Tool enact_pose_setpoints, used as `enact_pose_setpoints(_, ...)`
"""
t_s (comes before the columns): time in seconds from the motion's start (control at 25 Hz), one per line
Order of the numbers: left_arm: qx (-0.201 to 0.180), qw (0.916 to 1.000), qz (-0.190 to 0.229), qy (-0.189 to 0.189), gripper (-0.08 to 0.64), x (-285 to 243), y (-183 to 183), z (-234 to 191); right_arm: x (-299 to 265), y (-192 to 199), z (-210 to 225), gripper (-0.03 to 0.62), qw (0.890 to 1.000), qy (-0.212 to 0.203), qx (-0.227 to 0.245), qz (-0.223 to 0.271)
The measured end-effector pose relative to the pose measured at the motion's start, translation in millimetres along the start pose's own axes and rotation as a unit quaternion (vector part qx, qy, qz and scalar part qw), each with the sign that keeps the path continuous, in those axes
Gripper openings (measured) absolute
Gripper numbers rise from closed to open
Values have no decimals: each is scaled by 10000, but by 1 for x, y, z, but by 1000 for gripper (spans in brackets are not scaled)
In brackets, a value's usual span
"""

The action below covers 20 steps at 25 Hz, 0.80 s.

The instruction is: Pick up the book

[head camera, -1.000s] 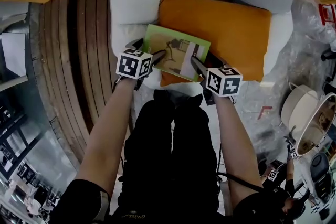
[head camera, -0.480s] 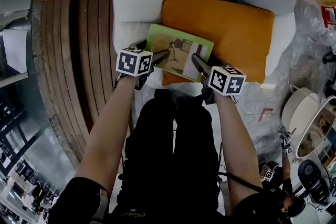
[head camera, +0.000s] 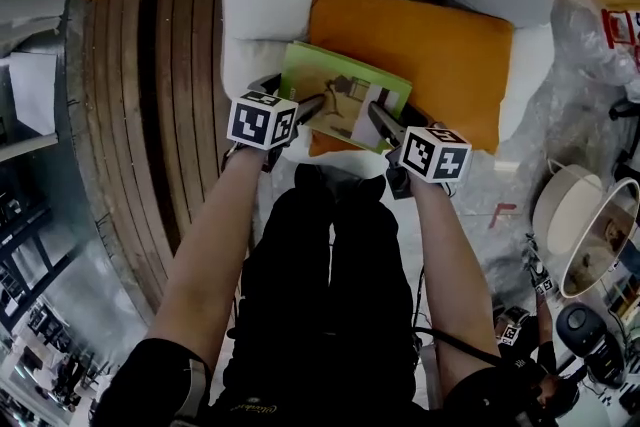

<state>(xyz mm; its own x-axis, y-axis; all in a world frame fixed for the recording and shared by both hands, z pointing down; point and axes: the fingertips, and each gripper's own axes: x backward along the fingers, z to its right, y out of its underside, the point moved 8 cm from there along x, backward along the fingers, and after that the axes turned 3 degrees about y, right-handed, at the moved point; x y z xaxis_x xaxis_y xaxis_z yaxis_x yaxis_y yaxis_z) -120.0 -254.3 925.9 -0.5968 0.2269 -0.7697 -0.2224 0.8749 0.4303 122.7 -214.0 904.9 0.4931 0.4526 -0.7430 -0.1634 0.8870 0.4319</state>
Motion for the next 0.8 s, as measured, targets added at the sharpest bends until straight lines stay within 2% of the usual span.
enact_pose_setpoints(0.24,-202,9995,238,-97,416,38,-27,27,37,-27,-23,282,9996,23,163,227)
enact_pose_setpoints(0.48,-493,9966,604,-283,414,103,-72,68,98,-70,-63,282,9973,-90,419,603)
enact_pose_setpoints(0.8,-960,9855,1319,-476,397,219,-154,142,208,-149,-130,282,9875,-244,857,1301)
